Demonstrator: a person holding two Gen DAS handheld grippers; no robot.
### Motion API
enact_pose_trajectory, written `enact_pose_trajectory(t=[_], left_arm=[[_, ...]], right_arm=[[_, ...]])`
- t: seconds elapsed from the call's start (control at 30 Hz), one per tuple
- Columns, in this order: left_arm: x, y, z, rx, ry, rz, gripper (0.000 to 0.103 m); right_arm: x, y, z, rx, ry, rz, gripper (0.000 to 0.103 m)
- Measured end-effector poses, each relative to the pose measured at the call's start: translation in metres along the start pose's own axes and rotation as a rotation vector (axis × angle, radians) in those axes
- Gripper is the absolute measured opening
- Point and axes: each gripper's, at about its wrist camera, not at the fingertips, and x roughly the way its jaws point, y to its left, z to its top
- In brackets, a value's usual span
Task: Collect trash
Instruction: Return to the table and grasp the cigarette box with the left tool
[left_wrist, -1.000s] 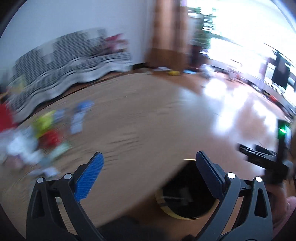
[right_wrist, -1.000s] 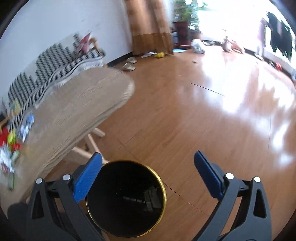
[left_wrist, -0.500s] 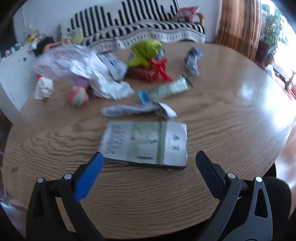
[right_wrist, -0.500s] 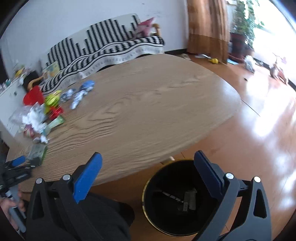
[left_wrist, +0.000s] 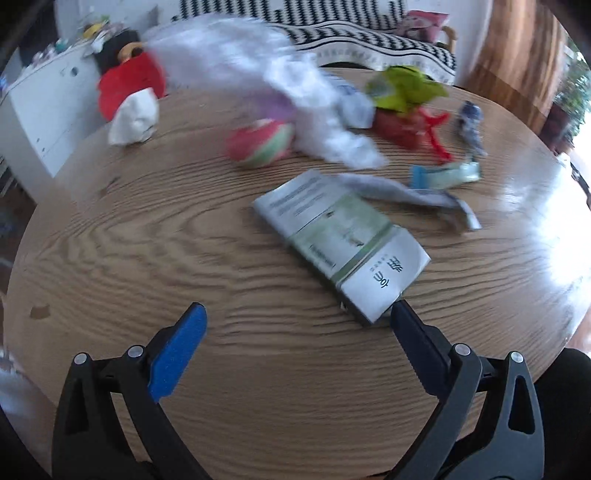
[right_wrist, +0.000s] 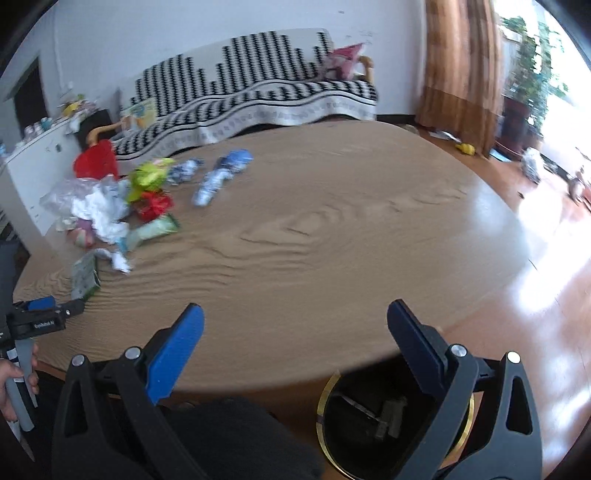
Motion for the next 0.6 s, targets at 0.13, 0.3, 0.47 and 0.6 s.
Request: enact_pose_trajectory(t=[0.13,0.3,0.47,0.6], left_arm=[[-0.006,0.011,0.007,-0.088,0.02,-0.119,0.097],[0.011,-0.025,0.038,-0.055,0.008,-0.108,0.097],[0.036,-0.033,0.051,0.004,0.026,-0.034,0.097],[0.035,-0.01,0.048,0.014,0.044,-0.041,0.097]], right_arm=[[0.013,0.035,0.017,-0.069,-0.007,0.081,0.096],[0.028,0.077,0.03,-0.168,0.017,0.137,0.096],[0.036,0.093,0.031,-0.22,0.047,0.141,0.096],[0.054,0.111,0.032,-0.26,0.095,0.19,0.096]])
